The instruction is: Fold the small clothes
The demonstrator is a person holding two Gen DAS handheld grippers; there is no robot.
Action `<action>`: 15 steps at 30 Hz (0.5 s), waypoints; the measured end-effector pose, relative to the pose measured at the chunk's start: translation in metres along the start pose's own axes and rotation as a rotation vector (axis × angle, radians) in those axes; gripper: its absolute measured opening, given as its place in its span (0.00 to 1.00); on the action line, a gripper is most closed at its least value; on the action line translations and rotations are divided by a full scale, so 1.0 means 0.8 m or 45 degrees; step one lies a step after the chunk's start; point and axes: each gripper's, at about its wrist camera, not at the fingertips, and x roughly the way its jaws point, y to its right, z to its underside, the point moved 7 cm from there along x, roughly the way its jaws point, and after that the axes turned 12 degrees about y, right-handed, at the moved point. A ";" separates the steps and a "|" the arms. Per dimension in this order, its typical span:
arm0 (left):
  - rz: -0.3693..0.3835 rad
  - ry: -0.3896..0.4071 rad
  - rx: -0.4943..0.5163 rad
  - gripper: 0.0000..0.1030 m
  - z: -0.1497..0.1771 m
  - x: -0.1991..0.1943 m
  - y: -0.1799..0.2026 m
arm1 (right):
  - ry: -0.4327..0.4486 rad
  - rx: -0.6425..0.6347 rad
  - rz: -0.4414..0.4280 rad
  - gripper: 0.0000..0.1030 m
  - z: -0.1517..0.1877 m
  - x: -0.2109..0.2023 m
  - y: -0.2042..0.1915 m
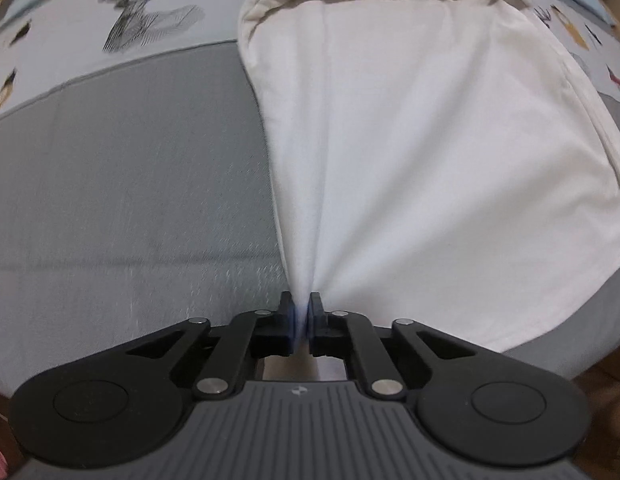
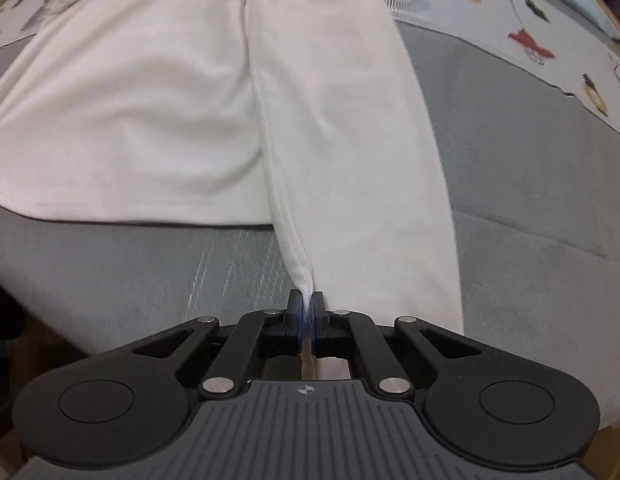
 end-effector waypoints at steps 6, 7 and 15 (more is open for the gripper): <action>0.033 0.063 -0.228 0.21 -0.008 -0.020 -0.031 | 0.297 0.145 0.145 0.11 -0.040 -0.041 0.032; 0.036 0.061 -0.251 0.23 -0.007 -0.021 -0.032 | 0.342 0.185 0.162 0.13 -0.049 -0.044 0.038; 0.049 0.044 -0.254 0.29 -0.005 -0.020 -0.023 | 0.337 0.294 -0.164 0.39 -0.094 -0.007 -0.018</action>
